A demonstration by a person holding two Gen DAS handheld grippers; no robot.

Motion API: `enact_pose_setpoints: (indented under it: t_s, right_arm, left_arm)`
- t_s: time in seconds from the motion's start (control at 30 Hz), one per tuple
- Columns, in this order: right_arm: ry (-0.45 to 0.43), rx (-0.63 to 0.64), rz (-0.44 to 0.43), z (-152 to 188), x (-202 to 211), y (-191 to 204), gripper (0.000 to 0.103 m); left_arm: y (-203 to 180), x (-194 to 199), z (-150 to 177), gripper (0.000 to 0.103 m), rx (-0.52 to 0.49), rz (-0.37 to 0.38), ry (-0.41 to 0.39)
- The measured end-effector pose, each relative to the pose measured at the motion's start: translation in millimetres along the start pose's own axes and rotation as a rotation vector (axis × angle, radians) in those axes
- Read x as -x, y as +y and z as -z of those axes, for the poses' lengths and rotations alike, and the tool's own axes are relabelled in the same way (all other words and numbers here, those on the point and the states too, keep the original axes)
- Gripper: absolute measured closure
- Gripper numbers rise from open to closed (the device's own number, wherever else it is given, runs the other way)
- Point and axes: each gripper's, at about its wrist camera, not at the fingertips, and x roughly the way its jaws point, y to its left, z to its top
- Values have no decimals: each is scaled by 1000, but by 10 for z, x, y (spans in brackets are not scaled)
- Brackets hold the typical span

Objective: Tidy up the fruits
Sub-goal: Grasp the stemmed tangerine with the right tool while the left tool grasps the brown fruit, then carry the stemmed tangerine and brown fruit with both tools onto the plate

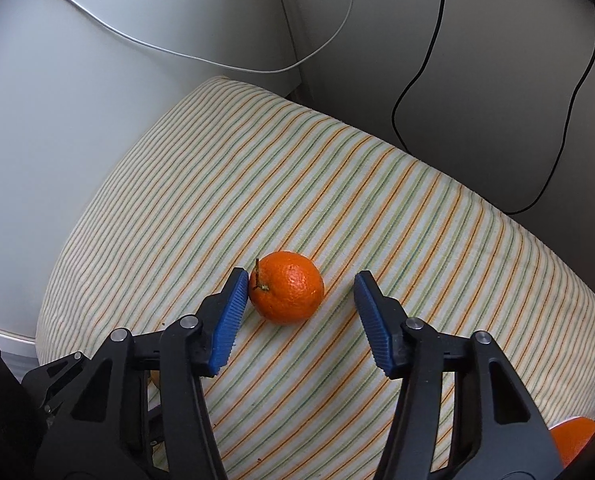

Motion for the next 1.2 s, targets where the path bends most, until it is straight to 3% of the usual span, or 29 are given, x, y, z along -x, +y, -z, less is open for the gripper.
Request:
enact_pose_setpoints:
  t_s: [0.03, 0.1, 0.23, 0.53, 1.2]
  right_arm:
    - [2, 4, -9, 6, -19, 24, 58]
    - [6, 9, -27, 13, -40, 76, 63]
    - [-5, 40, 1, 29, -68, 167, 64]
    - [-38, 14, -58, 103, 127, 185, 64]
    - [-217, 13, -122, 712, 1306, -86, 64]
  left_arm:
    - [-2, 8, 8, 77, 1, -1, -1]
    - [-10, 14, 15, 78, -2, -3, -3]
    - [-13, 37, 28, 79, -2, -3, -7]
    - [-83, 161, 44, 79, -7, 20, -34]
    - [-625, 591, 86, 79, -86, 112, -105]
